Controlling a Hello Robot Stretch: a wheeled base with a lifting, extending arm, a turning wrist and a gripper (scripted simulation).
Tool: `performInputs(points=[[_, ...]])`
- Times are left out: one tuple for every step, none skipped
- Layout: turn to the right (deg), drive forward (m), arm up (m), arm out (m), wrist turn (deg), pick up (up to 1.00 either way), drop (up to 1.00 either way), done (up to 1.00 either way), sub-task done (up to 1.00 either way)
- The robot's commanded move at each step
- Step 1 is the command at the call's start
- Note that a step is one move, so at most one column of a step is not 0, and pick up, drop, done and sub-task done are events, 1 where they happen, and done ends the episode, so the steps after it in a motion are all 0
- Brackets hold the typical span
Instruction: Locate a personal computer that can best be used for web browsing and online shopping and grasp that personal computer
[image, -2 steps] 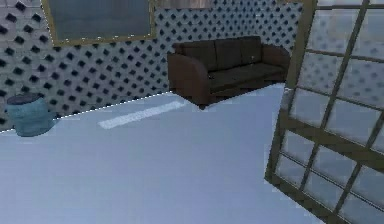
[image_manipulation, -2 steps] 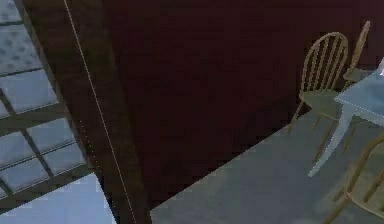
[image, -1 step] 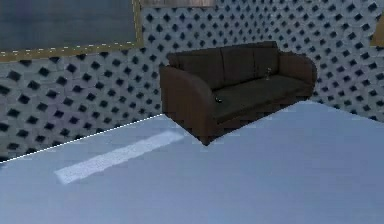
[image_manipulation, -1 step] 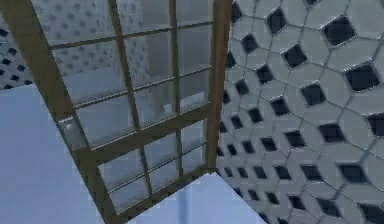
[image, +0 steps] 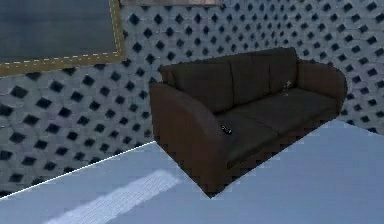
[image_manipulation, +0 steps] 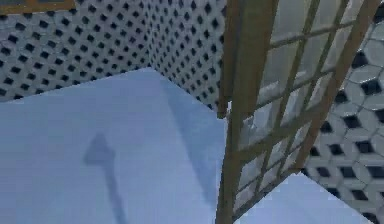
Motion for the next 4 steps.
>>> performInputs(points=[[33.0,0.00,0.00,0.00,0.0,0.00,0.00,0.00,0.00],[0.0,0.05,0.00,0.00,0.0,0.00,0.00,0.00,0.00],[18.0,0.00,0.00,0.00,0.0,0.00,0.00,0.00,0.00],[0.0,0.65,0.00,0.00,0.0,0.00,0.00,0.00,0.00]])
